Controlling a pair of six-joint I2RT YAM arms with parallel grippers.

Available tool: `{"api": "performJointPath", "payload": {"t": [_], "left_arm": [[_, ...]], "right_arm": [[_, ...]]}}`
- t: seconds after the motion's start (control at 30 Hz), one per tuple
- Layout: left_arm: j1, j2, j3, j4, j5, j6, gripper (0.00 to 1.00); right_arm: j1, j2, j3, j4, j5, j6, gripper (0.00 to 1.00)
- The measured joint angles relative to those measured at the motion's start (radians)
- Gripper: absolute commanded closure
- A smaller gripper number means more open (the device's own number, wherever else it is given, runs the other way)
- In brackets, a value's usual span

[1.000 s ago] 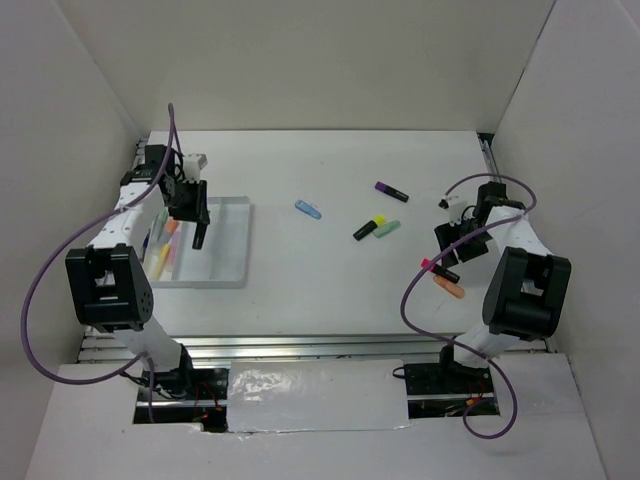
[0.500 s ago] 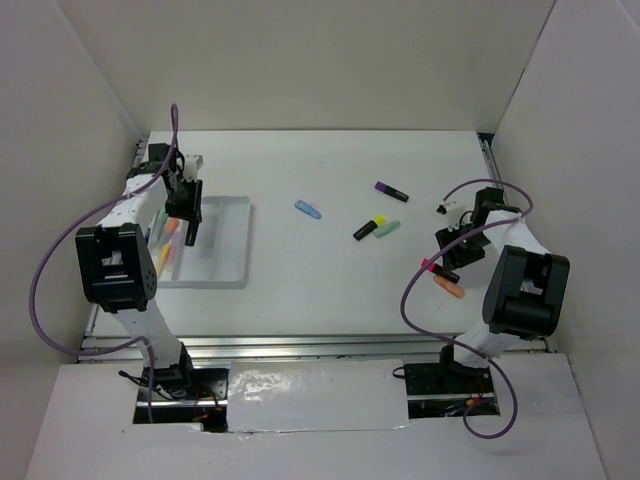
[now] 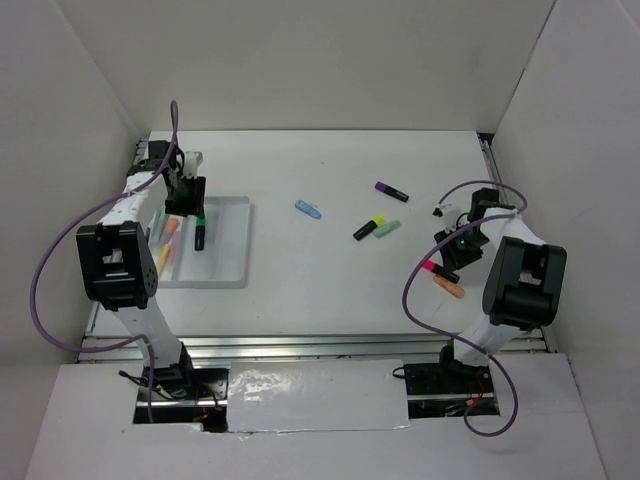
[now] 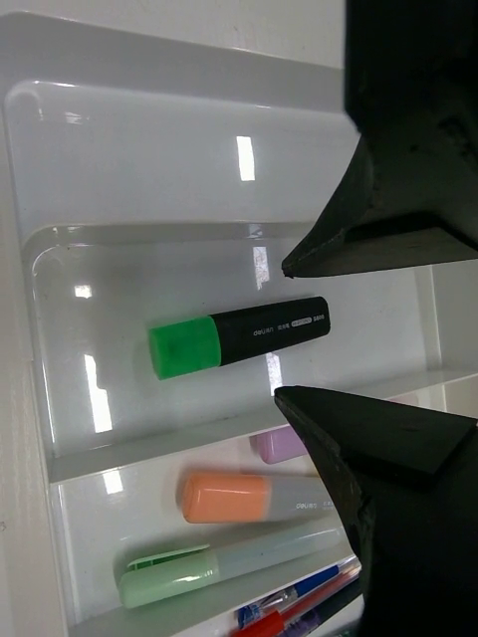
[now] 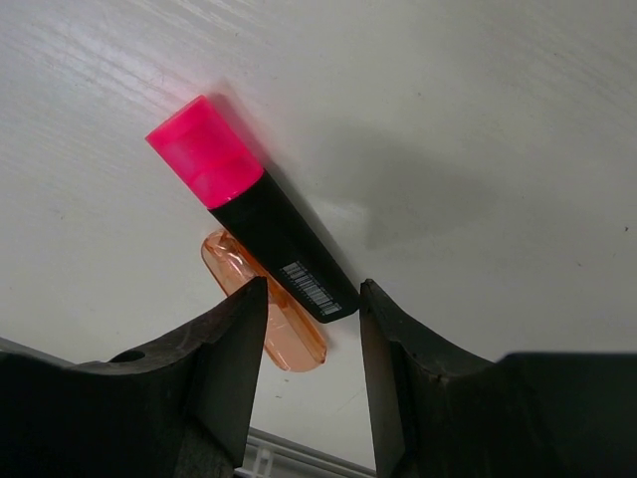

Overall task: Sort the stationery into containers
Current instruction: Place the stationery into the container, then grab a piece of stationery with the right arm

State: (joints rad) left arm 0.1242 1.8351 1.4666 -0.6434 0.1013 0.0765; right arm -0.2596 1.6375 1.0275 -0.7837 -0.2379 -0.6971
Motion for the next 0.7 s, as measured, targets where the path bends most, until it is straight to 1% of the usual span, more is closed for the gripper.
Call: {"api": "performJointPath", "payload": {"t": [0.17,0.4,0.53,0.63,0.67,0.7], "left_arm": [[0.0,0.0,0.0,-0.003,0.012,-0.003,0.4],[0.0,0.0,0.028,-0.024,0.053,-0.011,0.39],[0.0,-0.003,0.033,-0.037,0.086,-0.027,0.39],[0.0,-0.01,0.034,-0.052,0.118,-0.03,0.39],[0.0,-0.014,0.034,-0.055,0.131,-0.033,0.38],[0.0,-0.02,0.034,-0.056,0.147,-0.035,0.37]], "right_arm": [[0.015,0.034,0.0,0.001,0.021,-0.026,0.47],[0.037,0.078,0.003,0.012,0.06,-0.045,0.45],[0.045,0.109,0.037,0.012,0.081,-0.044,0.45],[0.058,0.129,0.06,0.011,0.1,-0.045,0.51],[0.061,0.134,0.069,0.009,0.107,-0.045,0.56],[0.068,0.142,0.076,0.006,0.109,-0.047,0.58]]}}
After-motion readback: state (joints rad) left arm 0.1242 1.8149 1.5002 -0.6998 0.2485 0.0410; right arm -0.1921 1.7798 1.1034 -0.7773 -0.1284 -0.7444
